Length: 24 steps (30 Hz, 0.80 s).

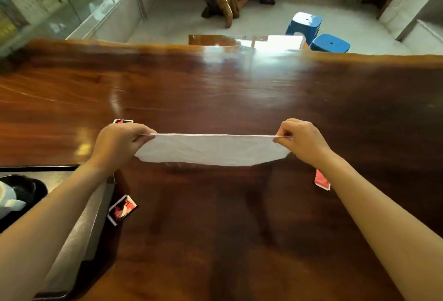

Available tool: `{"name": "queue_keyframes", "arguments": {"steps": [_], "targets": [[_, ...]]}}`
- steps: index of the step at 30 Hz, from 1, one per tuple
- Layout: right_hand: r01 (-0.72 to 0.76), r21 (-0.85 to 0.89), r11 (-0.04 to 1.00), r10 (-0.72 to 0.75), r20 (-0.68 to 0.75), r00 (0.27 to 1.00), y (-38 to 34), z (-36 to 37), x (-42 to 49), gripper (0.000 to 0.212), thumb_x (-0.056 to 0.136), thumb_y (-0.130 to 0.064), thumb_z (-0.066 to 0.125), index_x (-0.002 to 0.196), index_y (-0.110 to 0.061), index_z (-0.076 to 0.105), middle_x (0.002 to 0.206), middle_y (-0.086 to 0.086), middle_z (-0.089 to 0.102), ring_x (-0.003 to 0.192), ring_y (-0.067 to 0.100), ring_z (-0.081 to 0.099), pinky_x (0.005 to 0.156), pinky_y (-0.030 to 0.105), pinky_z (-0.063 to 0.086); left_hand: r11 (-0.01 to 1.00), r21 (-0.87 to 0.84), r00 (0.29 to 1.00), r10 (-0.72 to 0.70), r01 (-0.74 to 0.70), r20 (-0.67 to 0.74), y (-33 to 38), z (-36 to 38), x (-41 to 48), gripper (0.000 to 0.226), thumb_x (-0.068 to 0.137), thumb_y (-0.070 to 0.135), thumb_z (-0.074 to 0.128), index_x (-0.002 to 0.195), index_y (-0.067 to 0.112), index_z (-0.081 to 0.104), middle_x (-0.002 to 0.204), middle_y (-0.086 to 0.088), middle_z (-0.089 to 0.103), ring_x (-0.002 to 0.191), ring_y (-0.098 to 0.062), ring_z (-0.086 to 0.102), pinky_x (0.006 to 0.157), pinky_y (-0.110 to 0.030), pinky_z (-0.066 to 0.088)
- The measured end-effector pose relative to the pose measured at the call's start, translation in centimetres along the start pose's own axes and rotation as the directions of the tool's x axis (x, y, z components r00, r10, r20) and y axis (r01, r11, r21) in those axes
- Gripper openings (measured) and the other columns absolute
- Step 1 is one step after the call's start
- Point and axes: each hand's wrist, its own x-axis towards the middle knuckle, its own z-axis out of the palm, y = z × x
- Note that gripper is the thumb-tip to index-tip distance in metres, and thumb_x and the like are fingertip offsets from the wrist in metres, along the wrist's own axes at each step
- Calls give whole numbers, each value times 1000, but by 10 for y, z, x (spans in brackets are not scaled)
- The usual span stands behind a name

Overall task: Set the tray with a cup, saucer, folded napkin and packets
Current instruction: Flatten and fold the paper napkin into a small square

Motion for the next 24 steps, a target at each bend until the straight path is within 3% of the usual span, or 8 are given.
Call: {"name": "queue_keyframes", "arguments": {"steps": [3, 6, 9, 12, 17, 20, 24], "targets": [[22, -17, 1000, -21, 69, 997, -11, -23, 3, 13, 80, -18, 71, 72, -13, 62, 69, -10, 53, 69, 18, 55, 64, 28, 42, 1000, 5, 1000, 24, -24, 5, 5, -20, 7, 12, 76, 6, 74, 88, 7, 76, 84, -12, 76, 73, -28, 71, 58, -42, 56], [-4, 5, 1000, 3, 144, 990, -22, -44, 4, 12, 81, -21, 71, 76, -13, 64, 69, -10, 55, 67, 17, 54, 61, 28, 43, 999, 20, 997, 48, -50, 61, 8, -38, 11, 17, 75, 3, 73, 92, 7, 75, 86, -12, 75, 70, -27, 68, 56, -41, 56], [-19, 59, 998, 4, 245, 969, -33, -71, 1, 10, 82, -22, 70, 75, -19, 63, 74, -5, 60, 68, 13, 56, 61, 20, 45, 999, 1, 994, 42, -43, 100, 11, -60, 15, 17, 76, 2, 71, 92, 4, 74, 85, -9, 74, 69, -21, 63, 58, -26, 50], [-37, 45, 998, 16, 393, 919, -33, -91, -1, 7, 83, -23, 68, 78, -23, 63, 80, -5, 64, 75, 12, 61, 65, 18, 47, 993, -100, 975, -34, 57, 218, 14, -76, 18, 13, 78, 4, 69, 89, 10, 74, 79, 3, 68, 72, -13, 61, 62, -17, 43], [-151, -76, 986, 168, 534, 829, -2, -43, 19, 5, 86, -23, 65, 84, -18, 65, 85, -2, 65, 82, 18, 61, 74, 31, 48, 987, -38, 791, -103, 158, 603, -12, -29, 29, 14, 83, 16, 67, 80, 30, 67, 81, 10, 67, 78, -7, 60, 65, -14, 43], [-194, -131, 972, 234, 528, 816, 19, 8, 32, 3, 86, -21, 62, 84, -20, 64, 86, -2, 63, 86, 22, 61, 75, 33, 49, 987, 26, 756, -136, 156, 640, -37, 22, 39, 7, 83, 17, 68, 88, 17, 73, 83, 1, 70, 75, -13, 59, 63, -13, 40], [-302, -135, 944, 330, 404, 853, 39, 55, 49, 14, 88, -18, 56, 92, -16, 69, 97, 6, 67, 87, 24, 62, 73, 36, 52, 987, 103, 781, -160, 123, 603, -61, 73, 58, 11, 82, 15, 67, 91, 10, 73, 86, -4, 71, 77, -18, 58, 67, -26, 44]]}}
